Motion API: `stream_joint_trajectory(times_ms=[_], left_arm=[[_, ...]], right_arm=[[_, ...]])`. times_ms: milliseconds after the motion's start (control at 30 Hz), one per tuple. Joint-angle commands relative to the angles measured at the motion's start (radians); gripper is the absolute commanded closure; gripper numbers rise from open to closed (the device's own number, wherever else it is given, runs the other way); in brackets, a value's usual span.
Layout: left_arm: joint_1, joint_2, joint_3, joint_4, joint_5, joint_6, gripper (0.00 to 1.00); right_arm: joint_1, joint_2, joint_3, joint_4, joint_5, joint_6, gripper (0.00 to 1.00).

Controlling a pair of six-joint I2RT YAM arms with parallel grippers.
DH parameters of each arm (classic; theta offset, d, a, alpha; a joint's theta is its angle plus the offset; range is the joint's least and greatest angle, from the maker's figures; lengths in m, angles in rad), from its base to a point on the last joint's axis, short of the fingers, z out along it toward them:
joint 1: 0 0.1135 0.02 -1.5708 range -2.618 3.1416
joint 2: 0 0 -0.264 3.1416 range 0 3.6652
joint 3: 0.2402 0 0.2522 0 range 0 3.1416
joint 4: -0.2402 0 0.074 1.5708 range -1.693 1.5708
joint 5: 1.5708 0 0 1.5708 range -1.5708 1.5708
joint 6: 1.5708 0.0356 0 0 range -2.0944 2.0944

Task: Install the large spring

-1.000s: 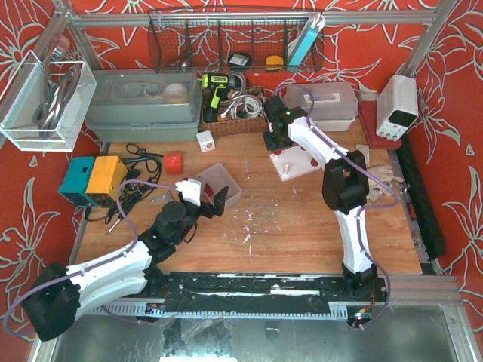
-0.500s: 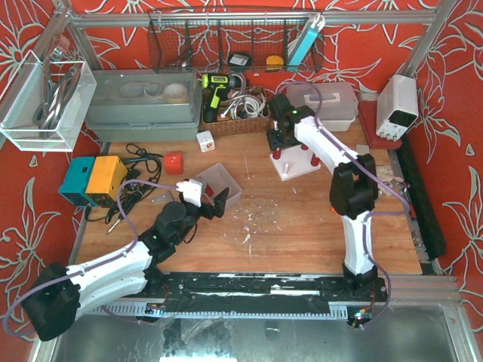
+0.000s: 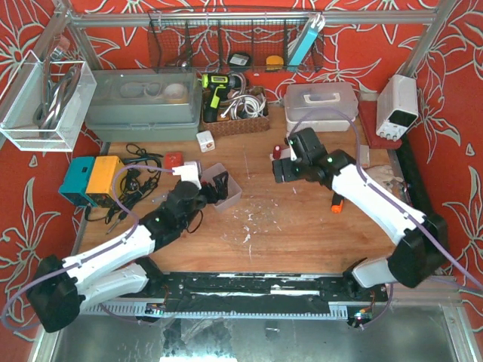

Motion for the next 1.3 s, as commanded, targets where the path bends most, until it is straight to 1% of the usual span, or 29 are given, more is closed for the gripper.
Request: stream_joint_trajectory(times_ms=[0, 33, 100, 133, 200, 300, 333, 400, 500, 667, 767, 867, 1000, 1133, 1267], left_arm=[[0.015, 0.090, 0.156, -0.316, -0.146, -0.347, 0.00], [0.015, 0.125, 0.205, -0.396, -0.165, -0.412, 0.02], [0.015, 0.186, 0.300, -0.543, -0.186, -0.540, 0.10], [0.014, 0.218, 0.365, -0.607, -0.188, -0.582, 0.13], [0.015, 0.276, 0.442, -0.703, -0.183, -0.652, 0.17], [0.015, 0.365, 0.523, -0.798, -0.165, -0.749, 0.23], [0.015, 0.396, 0.545, -0.826, -0.157, -0.785, 0.23], [0.015, 0.464, 0.598, -0.892, -0.136, -0.825, 0.25], [0.014, 0.575, 0.688, -0.994, -0.125, -0.882, 0.32], [0.020, 0.745, 0.853, -1.145, -0.163, -0.920, 0.41], [0.030, 0.823, 0.924, -1.209, -0.153, -0.940, 0.44], [0.035, 0.873, 0.949, -1.244, -0.150, -0.950, 0.46], [0.052, 0.922, 0.971, -1.299, -0.179, -0.979, 0.46], [0.072, 0.970, 0.977, -1.298, -0.161, -0.973, 0.46], [0.074, 1.019, 0.984, -1.302, -0.177, -0.964, 0.45]], right_arm=[[0.013, -0.125, -0.164, 0.119, 0.012, 0.031, 0.01], [0.013, -0.152, -0.190, 0.127, 0.027, 0.027, 0.01], [0.013, -0.196, -0.238, 0.141, 0.069, 0.026, 0.01], [0.014, -0.217, -0.258, 0.153, 0.076, 0.027, 0.01], [0.015, -0.247, -0.290, 0.186, 0.077, 0.035, 0.01], [0.016, -0.268, -0.311, 0.210, 0.060, 0.045, 0.01], [0.014, -0.273, -0.315, 0.212, 0.062, 0.046, 0.01], [0.015, -0.284, -0.322, 0.215, 0.072, 0.047, 0.01], [0.016, -0.301, -0.333, 0.227, 0.073, 0.048, 0.01], [0.016, -0.328, -0.352, 0.240, 0.082, 0.048, 0.01], [0.017, -0.341, -0.355, 0.242, 0.087, 0.048, 0.01], [0.017, -0.353, -0.358, 0.244, 0.097, 0.048, 0.01], [0.017, -0.360, -0.357, 0.239, 0.106, 0.045, 0.01], [0.018, -0.371, -0.363, 0.248, 0.092, 0.047, 0.01], [0.017, -0.378, -0.369, 0.253, 0.094, 0.048, 0.01]])
